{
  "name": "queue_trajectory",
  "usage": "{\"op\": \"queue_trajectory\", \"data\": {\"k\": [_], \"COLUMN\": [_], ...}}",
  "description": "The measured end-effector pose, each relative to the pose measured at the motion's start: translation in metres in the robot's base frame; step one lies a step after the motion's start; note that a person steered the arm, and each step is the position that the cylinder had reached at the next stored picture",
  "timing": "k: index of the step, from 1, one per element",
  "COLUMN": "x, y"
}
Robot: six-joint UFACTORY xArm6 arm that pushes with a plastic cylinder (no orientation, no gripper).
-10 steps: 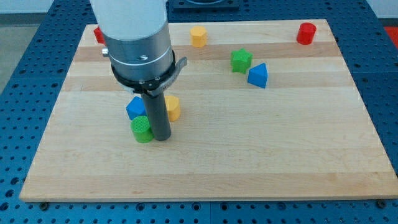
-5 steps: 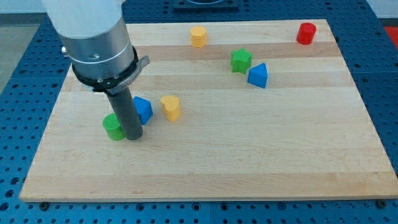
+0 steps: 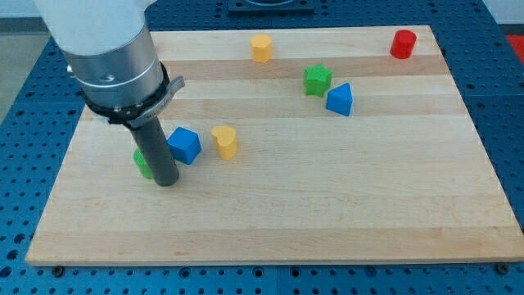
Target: Move the green circle below the red star
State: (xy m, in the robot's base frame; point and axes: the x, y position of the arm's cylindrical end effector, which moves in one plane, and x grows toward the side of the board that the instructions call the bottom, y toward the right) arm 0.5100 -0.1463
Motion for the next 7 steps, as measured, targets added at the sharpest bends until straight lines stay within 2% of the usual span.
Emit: {"op": "queue_trajectory", "data": {"k": [2,7], "x": [-0.021,-0.013], "y": [-0.008,-0.034]}}
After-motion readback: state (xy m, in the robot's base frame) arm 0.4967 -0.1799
